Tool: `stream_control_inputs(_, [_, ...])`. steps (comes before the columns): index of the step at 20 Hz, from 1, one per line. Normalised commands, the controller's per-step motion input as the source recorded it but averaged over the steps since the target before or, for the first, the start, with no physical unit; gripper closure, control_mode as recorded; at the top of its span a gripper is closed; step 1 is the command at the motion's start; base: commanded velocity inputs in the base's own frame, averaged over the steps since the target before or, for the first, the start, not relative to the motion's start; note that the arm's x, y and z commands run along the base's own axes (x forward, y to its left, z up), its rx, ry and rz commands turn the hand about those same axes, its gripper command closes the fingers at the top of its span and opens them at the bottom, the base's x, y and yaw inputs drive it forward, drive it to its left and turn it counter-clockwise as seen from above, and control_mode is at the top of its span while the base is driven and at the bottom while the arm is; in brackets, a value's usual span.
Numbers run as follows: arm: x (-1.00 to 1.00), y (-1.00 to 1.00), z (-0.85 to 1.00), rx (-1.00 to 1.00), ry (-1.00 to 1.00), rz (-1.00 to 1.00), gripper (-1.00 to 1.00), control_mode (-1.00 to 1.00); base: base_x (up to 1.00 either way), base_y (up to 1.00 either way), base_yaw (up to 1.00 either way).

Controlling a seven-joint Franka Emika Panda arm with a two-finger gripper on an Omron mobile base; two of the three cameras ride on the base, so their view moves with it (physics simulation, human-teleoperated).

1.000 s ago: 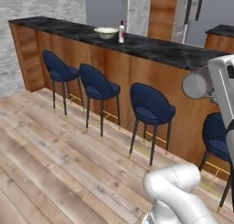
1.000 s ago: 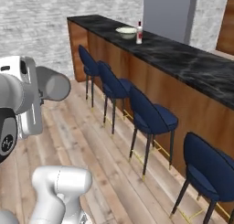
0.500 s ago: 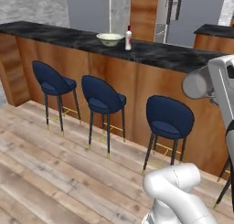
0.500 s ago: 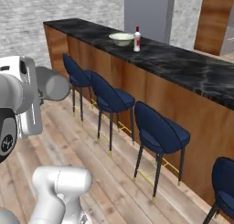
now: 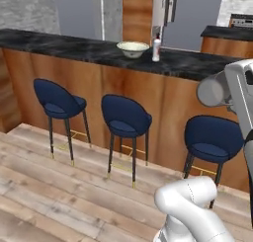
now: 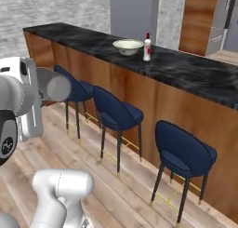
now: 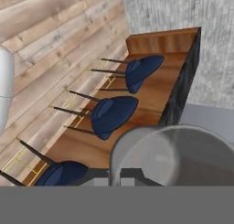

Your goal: There is a bowl on the dining counter. Grab a lemon wedge from the fridge and place it in the bowl. Then get the liquor bottle and glass cup from the cabinet and place them next to the bowl.

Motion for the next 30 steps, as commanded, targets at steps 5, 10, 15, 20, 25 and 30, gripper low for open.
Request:
stream_control_inputs(5, [0.00, 0.00, 0.00, 0.00, 0.00, 0.00, 1.00, 1.00, 1.00, 0.90, -0.30])
stream_control_inputs(10, [0.00, 0.00, 0.00, 0.00, 0.00, 0.00, 1.00, 1.00, 1.00, 0.80, -0.35])
stream_control_inputs(15, [0.00, 0.00, 0.00, 0.00, 0.00, 0.00, 1.00, 1.00, 1.00, 0.75, -0.45])
stream_control_inputs(20, [0.00, 0.00, 0.00, 0.00, 0.00, 0.00, 1.00, 1.00, 1.00, 0.76, -0.47])
stream_control_inputs(25, [0.00, 0.00, 0.00, 0.00, 0.00, 0.00, 1.00, 1.00, 1.00, 0.60, -0.46])
stream_control_inputs(30, [0.00, 0.00, 0.00, 0.00, 0.00, 0.00, 1.00, 1.00, 1.00, 0.43, -0.51])
